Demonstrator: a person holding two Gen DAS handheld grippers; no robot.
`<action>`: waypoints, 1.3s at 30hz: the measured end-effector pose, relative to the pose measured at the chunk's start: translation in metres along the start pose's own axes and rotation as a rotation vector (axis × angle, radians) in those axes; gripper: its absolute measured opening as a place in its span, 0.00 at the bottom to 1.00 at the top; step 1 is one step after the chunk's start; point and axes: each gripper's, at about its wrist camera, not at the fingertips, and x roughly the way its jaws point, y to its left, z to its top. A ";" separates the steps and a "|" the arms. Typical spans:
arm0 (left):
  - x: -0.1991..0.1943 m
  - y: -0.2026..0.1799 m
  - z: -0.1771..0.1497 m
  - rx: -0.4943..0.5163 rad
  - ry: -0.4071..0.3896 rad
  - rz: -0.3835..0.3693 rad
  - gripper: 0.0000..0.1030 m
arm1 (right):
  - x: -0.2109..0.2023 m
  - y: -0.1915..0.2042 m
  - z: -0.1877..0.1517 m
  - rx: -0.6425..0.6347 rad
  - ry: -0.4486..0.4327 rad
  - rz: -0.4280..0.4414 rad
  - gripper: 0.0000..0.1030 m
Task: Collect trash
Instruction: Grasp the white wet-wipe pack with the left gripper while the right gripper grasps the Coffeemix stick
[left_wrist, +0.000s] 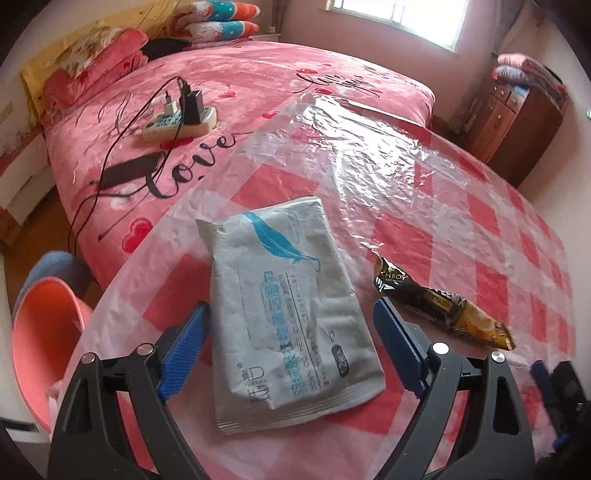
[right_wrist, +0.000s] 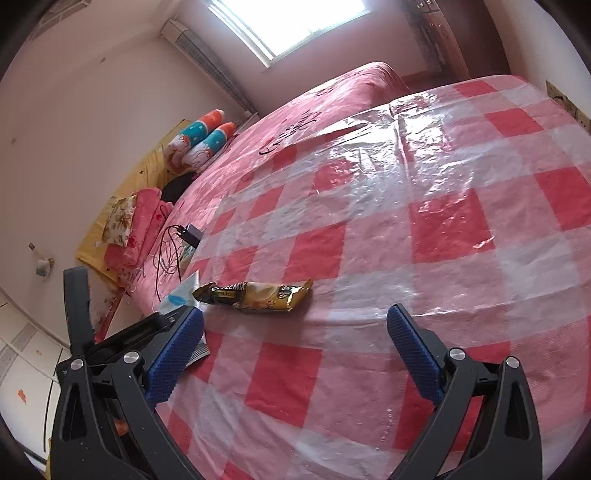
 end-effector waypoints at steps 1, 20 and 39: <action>0.004 -0.002 0.000 0.016 0.007 0.013 0.87 | -0.001 0.002 0.000 -0.005 0.001 0.002 0.95; 0.003 0.003 -0.012 0.109 -0.076 -0.047 0.76 | 0.011 0.023 -0.011 -0.112 0.031 -0.034 0.95; -0.012 0.041 -0.025 0.113 -0.088 -0.189 0.73 | 0.029 0.058 -0.004 -0.288 0.090 -0.089 0.95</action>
